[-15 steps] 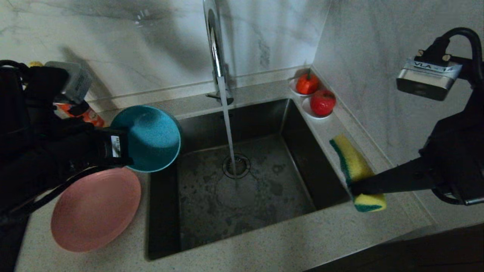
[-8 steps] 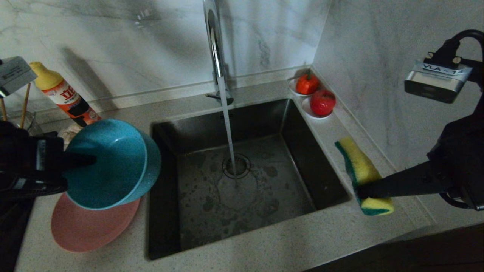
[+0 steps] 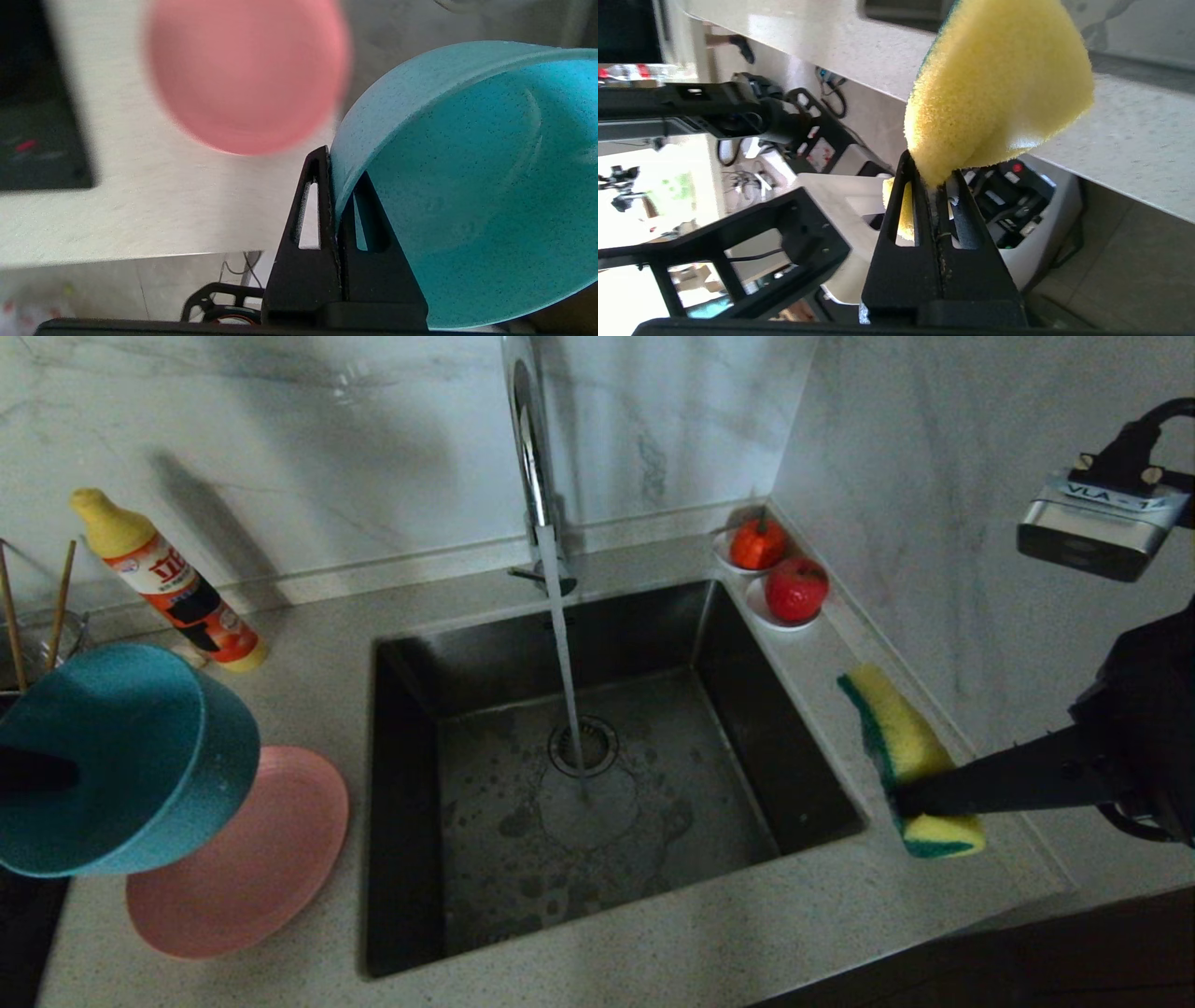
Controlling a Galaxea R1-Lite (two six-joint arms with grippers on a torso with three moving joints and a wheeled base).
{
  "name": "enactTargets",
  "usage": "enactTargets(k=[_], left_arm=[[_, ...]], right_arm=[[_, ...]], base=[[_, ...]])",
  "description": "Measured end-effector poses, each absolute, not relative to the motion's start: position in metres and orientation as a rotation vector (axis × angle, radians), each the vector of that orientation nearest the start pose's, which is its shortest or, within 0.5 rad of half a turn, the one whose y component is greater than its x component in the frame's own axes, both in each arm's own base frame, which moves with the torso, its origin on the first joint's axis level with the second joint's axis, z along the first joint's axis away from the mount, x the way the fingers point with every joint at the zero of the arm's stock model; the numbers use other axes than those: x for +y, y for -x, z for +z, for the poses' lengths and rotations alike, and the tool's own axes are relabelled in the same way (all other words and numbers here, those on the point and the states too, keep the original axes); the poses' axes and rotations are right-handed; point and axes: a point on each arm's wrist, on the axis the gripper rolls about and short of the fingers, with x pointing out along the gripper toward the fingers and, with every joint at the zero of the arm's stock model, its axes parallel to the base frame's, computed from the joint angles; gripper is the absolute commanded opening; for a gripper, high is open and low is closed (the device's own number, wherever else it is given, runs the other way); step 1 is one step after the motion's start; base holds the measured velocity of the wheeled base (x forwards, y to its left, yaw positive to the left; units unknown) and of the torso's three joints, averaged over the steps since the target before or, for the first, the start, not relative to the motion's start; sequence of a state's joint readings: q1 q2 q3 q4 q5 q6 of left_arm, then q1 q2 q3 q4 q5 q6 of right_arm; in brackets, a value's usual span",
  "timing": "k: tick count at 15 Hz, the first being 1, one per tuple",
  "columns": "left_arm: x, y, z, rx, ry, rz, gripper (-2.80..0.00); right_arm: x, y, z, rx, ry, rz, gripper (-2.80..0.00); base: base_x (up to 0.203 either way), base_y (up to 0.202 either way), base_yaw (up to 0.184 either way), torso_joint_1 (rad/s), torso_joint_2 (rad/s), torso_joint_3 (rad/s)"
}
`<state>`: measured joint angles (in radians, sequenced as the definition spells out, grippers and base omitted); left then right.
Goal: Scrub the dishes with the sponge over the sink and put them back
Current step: Place the bowl on the table
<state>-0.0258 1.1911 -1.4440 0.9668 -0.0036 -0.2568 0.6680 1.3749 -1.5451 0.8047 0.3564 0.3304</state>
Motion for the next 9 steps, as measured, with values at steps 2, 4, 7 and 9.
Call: enactTargets(k=[2,4,7,9], left_arm=[[0.007,-0.123,0.327,0.711,0.270,0.147,-2.80],[0.018,-0.132,0.326,0.695,0.310,0.225,-2.80],[0.039,-0.144,0.322,0.678,0.363,0.352,-2.80],[0.055,-0.149,0.318,0.691,0.399,0.437,-2.80]], right_arm=[[0.118,-0.140,0.338,0.808,-0.188,0.862,-2.80],[0.118,-0.142,0.337,0.809,-0.190,0.851,-2.80],[0.119,-0.147,0.335,0.817,-0.183,0.845,-2.80],[0.121,-0.149,0.333,0.824,-0.181,0.842,-2.80]], base=[[0.000,0.000,0.000,0.000,0.00,0.000],[0.000,0.000,0.000,0.000,0.00,0.000],[0.000,0.000,0.000,0.000,0.00,0.000],[0.000,0.000,0.000,0.000,0.00,0.000]])
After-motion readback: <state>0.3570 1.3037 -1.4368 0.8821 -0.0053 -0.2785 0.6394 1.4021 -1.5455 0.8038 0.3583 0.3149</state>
